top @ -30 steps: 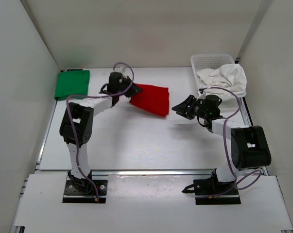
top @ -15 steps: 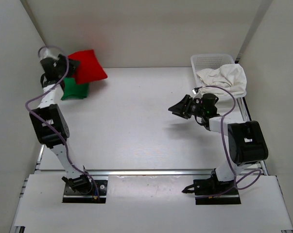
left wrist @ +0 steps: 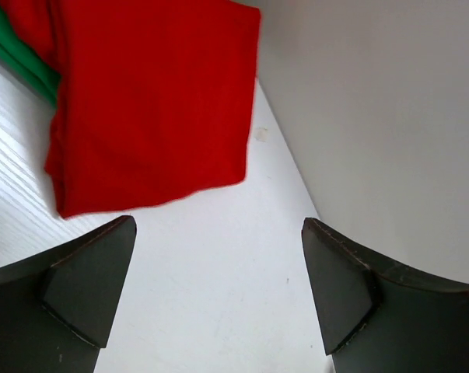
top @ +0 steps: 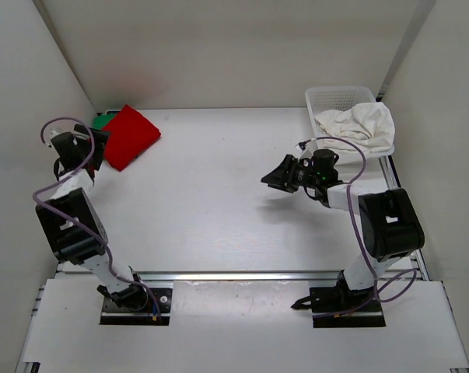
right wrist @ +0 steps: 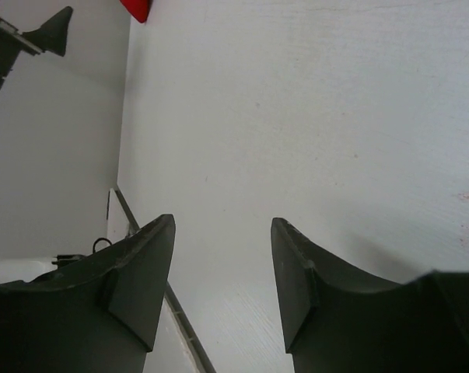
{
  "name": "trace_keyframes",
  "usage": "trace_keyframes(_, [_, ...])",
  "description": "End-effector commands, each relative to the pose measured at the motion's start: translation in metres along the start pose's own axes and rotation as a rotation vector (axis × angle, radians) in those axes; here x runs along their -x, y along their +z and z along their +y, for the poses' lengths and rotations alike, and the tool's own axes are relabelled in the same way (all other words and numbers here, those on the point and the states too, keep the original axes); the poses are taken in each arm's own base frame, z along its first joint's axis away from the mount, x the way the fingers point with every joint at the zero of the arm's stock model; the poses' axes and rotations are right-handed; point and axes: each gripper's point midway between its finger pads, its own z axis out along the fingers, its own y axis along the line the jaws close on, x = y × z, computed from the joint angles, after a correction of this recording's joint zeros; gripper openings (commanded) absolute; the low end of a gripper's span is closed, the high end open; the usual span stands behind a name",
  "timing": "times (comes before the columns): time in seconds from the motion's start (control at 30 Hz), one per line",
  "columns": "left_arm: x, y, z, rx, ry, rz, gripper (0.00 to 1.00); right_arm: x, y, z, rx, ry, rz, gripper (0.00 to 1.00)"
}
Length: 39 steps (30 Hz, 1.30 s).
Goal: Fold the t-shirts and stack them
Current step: Put the neatly folded tshirt into the corner of the board with the left arm, then grab crumpled tshirt from bin with the right arm
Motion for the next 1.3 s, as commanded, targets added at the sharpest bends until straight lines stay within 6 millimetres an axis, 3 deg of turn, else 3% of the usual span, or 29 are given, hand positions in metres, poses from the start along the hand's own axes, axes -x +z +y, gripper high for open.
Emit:
trace_keyframes(0.0, [-0.011,-0.025,-0.042,-0.096,0.033,-0.058,0.99,0.016,0.001,0.021,0.006,-0.105,-0.057,0.51])
trace_keyframes(0.07, [-0.047,-0.031,-0.056,-0.132,0.081,-0.024,0.99,0.018,0.007,0.037,0.006,-0.156,-0.063,0.38])
trace_keyframes(0.1, [-0.068,-0.037,-0.073,-0.172,0.101,0.008,0.99,0.024,0.010,0.042,-0.011,-0.182,-0.072,0.34])
trace_keyframes(0.13, [-0.098,-0.044,-0.099,-0.243,0.143,0.056,0.99,0.021,0.015,0.043,-0.045,-0.179,-0.063,0.22])
trace_keyframes(0.17, [-0.111,-0.047,-0.109,-0.267,0.169,0.074,0.99,0.028,0.017,0.056,-0.043,-0.229,-0.077,0.09])
trace_keyframes(0.2, [-0.147,-0.057,-0.131,-0.320,0.212,0.131,0.99,0.031,0.019,0.050,-0.108,-0.226,-0.087,0.03])
trace_keyframes(0.23, [-0.183,-0.071,-0.153,-0.379,0.273,0.186,0.99,0.043,0.018,0.059,-0.138,-0.265,-0.123,0.00])
trace_keyframes(0.27, [-0.197,-0.077,-0.160,-0.394,0.303,0.206,0.99,0.064,0.014,0.071,-0.140,-0.310,-0.170,0.00])
trace_keyframes(0.3, [-0.235,-0.096,-0.178,-0.458,0.347,0.270,0.98,0.070,0.012,0.069,-0.185,-0.317,-0.184,0.01])
trace_keyframes(0.33, [-0.274,-0.119,-0.192,-0.531,0.393,0.332,0.99,0.094,0.001,0.071,-0.229,-0.332,-0.238,0.00])
trace_keyframes(0.37, [-0.311,-0.140,-0.199,-0.578,0.452,0.392,0.98,0.119,-0.011,0.068,-0.276,-0.332,-0.294,0.01])
trace_keyframes(0.4, [-0.327,-0.145,-0.197,-0.582,0.483,0.417,0.98,0.137,-0.020,0.072,-0.296,-0.356,-0.319,0.00])
trace_keyframes(0.43, [-0.365,-0.170,-0.196,-0.630,0.540,0.498,0.98,0.152,-0.035,0.053,-0.379,-0.323,-0.342,0.00])
trace_keyframes(0.47, [-0.385,-0.181,-0.192,-0.660,0.582,0.539,0.99,0.182,-0.052,0.046,-0.423,-0.315,-0.403,0.00])
trace_keyframes(0.5, [-0.414,-0.198,-0.184,-0.684,0.626,0.606,0.99,0.197,-0.067,0.042,-0.476,-0.313,-0.430,0.01])
trace_keyframes(0.57, [-0.465,-0.237,-0.164,-0.748,0.692,0.749,0.99,0.230,-0.106,-0.004,-0.628,-0.261,-0.496,0.07])
trace_keyframes(0.6, [-0.479,-0.244,-0.150,-0.752,0.713,0.804,0.98,0.275,-0.428,-0.154,-1.091,0.104,-0.967,0.08])
trace_keyframes(0.63, [-0.495,-0.255,-0.140,-0.762,0.741,0.849,0.99,0.253,-0.136,-0.036,-0.731,-0.219,-0.528,0.09])
trace_keyframes(0.73, [-0.521,-0.282,-0.109,-0.791,0.796,0.969,0.99,0.283,-0.160,-0.077,-0.837,-0.223,-0.535,0.26])
trace_keyframes(0.77, [-0.527,-0.287,-0.101,-0.791,0.805,0.993,0.99,0.280,-0.166,-0.090,-0.865,-0.190,-0.505,0.31])
trace_keyframes(0.83, [-0.531,-0.297,-0.086,-0.796,0.806,1.043,0.99,0.303,-0.175,-0.099,-0.896,-0.209,-0.506,0.38])
trace_keyframes(0.9, [-0.535,-0.304,-0.074,-0.800,0.816,1.082,0.99,0.303,-0.164,-0.132,-0.917,-0.193,-0.409,0.45])
trace_keyframes(0.97, [-0.533,-0.305,-0.067,-0.792,0.817,1.092,0.98,0.323,-0.158,-0.133,-0.945,-0.233,-0.397,0.46])
trace_keyframes(1.0, [-0.534,-0.306,-0.063,-0.796,0.824,1.099,0.98,0.319,-0.151,-0.151,-0.987,-0.237,-0.351,0.48])
trace_keyframes(1.03, [-0.534,-0.307,-0.059,-0.787,0.815,1.107,0.98,0.328,-0.146,-0.157,-1.000,-0.268,-0.341,0.47])
trace_keyframes(1.07, [-0.531,-0.308,-0.055,-0.784,0.810,1.115,0.99,0.338,-0.148,-0.152,-1.036,-0.292,-0.358,0.48])
trace_keyframes(1.1, [-0.529,-0.303,-0.058,-0.780,0.801,1.103,0.98,0.332,-0.145,-0.174,-1.077,-0.265,-0.325,0.47])
trace_keyframes(1.17, [-0.526,-0.302,-0.056,-0.781,0.793,1.112,0.99,0.344,-0.141,-0.178,-1.081,-0.272,-0.353,0.48])
trace_keyframes(1.27, [-0.523,-0.304,-0.056,-0.791,0.772,1.105,0.98,0.340,-0.129,-0.209,-1.101,-0.237,-0.344,0.49])
